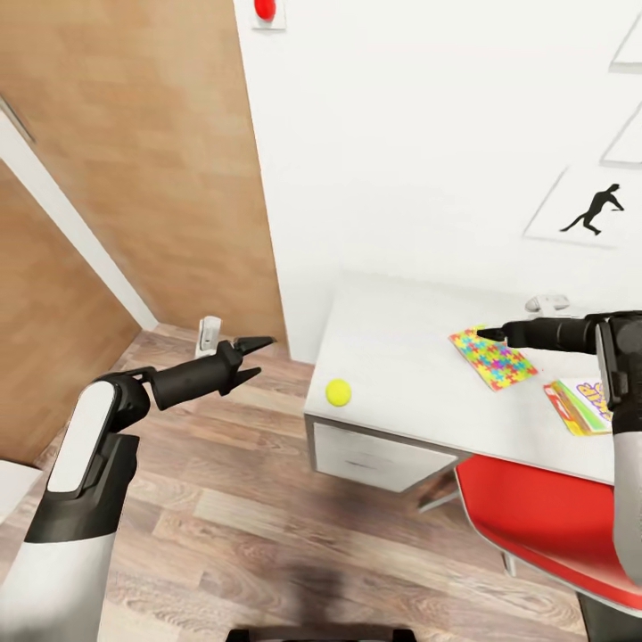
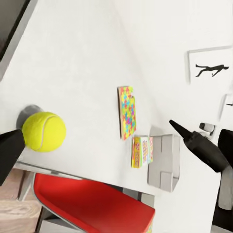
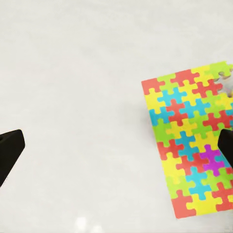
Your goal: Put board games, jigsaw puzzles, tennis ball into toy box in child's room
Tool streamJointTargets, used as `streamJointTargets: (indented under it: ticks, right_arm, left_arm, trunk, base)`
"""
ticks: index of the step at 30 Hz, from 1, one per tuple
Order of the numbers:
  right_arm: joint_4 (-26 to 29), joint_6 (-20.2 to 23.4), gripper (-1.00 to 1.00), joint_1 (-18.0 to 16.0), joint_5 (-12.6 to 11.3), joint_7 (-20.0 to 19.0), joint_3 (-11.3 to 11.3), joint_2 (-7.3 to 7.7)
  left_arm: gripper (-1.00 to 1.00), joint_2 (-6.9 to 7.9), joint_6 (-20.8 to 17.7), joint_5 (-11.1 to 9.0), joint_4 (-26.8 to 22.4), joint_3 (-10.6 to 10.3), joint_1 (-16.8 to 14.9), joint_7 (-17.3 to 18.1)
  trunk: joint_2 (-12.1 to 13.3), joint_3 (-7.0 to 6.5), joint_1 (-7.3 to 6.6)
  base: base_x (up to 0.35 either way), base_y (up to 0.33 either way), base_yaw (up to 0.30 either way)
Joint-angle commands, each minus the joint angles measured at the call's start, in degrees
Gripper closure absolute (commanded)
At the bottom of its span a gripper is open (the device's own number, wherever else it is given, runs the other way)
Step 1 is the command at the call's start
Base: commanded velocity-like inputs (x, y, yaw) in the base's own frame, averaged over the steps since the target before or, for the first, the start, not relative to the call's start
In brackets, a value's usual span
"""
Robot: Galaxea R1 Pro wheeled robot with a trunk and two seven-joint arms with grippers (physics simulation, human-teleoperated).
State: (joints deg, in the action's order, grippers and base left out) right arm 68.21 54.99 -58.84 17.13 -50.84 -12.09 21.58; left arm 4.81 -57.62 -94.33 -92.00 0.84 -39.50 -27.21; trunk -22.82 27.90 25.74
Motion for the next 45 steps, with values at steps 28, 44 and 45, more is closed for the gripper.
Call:
streamJointTargets:
  ticks: [28, 44, 45]
  right_arm:
    - [-7.94, -0.46, -1.0, -1.15, 0.1, 3.74, -5.7, 0.03]
    - [-9.12, -0.66, -1.0, -1.72, -0.08, 4.73, -5.86, -0.09]
    - [-9.09, -0.66, -1.0, -1.65, -0.14, 4.74, -5.84, -0.28]
  left_arm:
    - [-1.0, 0.48, -0.17, -0.53, 0.08, 0.08, 0.5, -1.29]
    - [-1.0, 1.92, -0.13, -0.56, 0.22, 0.82, 2.04, -1.27]
    - [-1.0, 1.94, -0.13, -0.55, 0.22, 1.23, 2.24, -1.27]
  trunk:
    - [-0.1, 0.08, 0.04]
    - [-0.1, 0.08, 0.04]
    - [-0.1, 0.08, 0.04]
  base:
    - [0.042, 0.106, -0.145]
    - [0.097, 0.002, -0.192]
    - [0.255, 0.0, -0.059]
